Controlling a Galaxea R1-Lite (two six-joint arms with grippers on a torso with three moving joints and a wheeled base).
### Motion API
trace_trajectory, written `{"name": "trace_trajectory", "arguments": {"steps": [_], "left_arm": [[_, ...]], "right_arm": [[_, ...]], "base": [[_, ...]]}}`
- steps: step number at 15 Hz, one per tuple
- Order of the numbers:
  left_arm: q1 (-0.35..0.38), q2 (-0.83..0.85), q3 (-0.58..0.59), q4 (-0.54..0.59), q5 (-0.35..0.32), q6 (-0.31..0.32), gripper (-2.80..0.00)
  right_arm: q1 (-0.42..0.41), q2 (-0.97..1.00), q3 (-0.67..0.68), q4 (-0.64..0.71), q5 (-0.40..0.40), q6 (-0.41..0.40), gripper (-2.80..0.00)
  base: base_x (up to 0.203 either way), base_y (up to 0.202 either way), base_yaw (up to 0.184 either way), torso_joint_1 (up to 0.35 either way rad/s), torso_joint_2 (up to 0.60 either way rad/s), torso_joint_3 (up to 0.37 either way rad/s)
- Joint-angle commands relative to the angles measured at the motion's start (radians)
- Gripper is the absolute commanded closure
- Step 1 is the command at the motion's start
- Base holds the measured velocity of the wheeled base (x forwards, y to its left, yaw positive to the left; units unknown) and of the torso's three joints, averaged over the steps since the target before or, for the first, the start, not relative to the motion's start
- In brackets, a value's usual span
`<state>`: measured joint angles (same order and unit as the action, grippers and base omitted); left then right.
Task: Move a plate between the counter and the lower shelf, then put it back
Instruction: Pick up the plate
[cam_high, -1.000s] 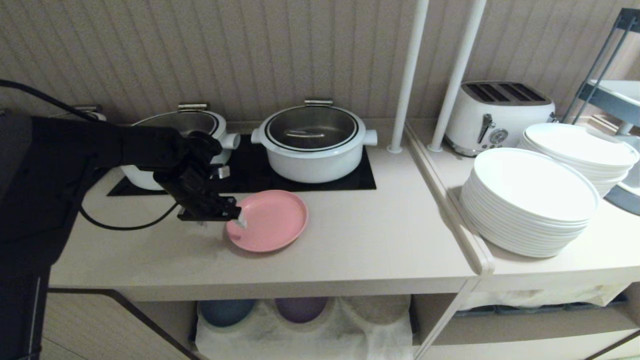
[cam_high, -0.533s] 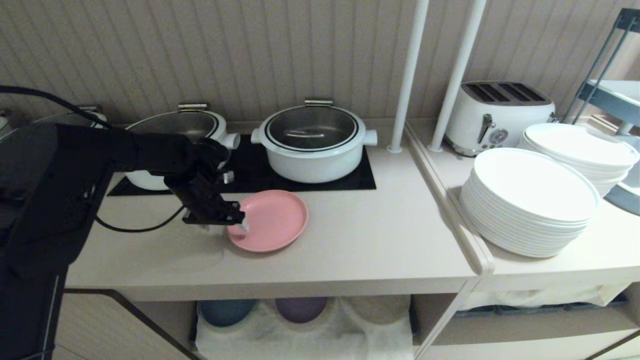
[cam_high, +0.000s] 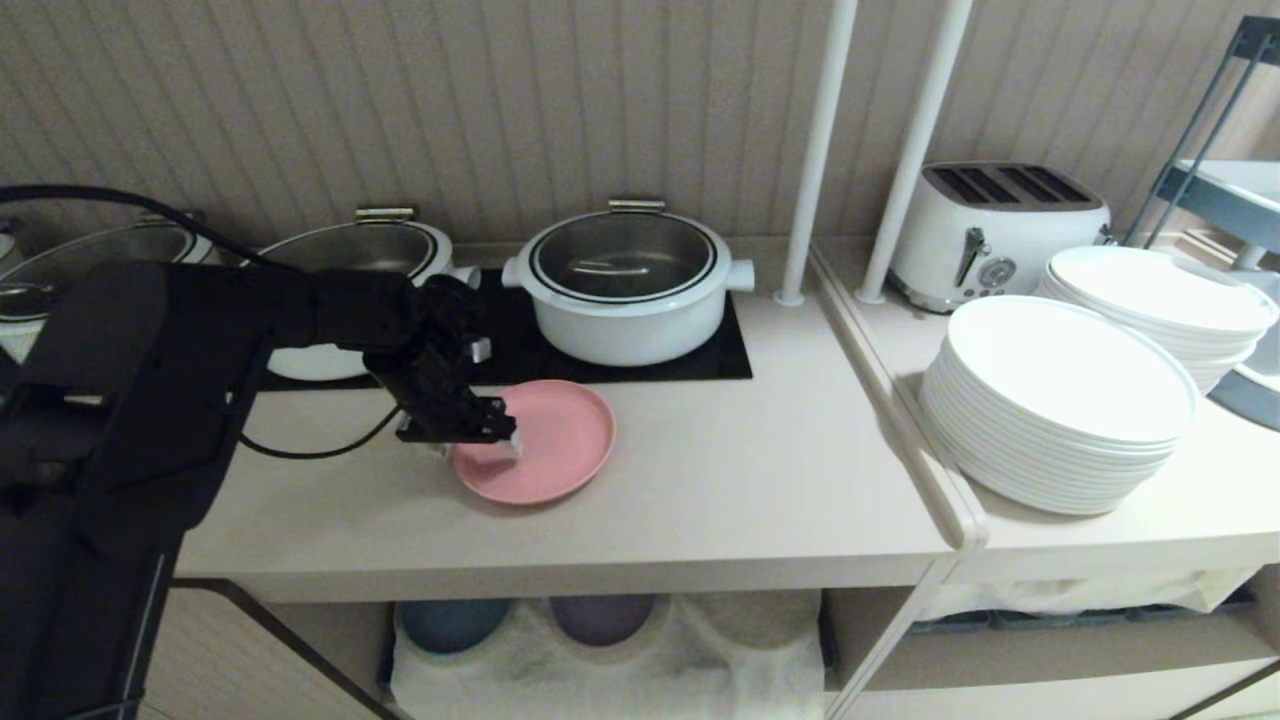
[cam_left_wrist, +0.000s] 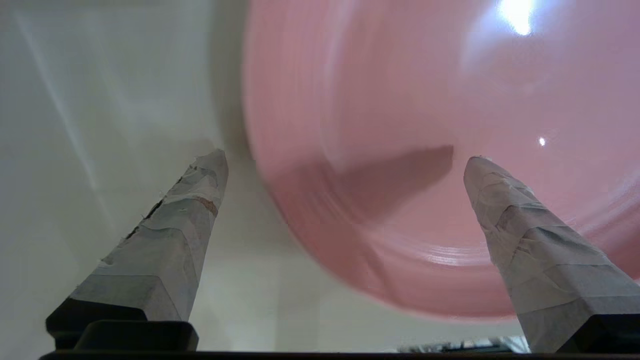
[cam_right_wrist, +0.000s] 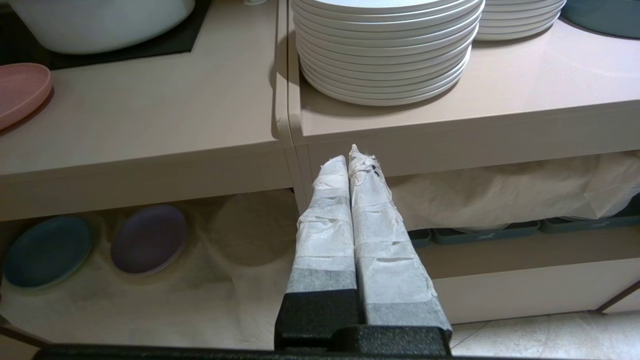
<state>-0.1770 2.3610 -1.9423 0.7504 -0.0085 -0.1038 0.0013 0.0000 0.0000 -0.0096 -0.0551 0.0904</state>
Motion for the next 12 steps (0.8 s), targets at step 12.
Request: {"name": "trace_trajectory", "arguments": {"steps": [12], "left_arm": [[0.013,0.026,-0.027,0.006,0.028,-0.005,-2.8]], "right_arm": [[0.0,0.002,0.0,0.0,0.0,0.0,0.0]], "base": [[0.0,0.0,0.0,0.0,0.0,0.0]]}}
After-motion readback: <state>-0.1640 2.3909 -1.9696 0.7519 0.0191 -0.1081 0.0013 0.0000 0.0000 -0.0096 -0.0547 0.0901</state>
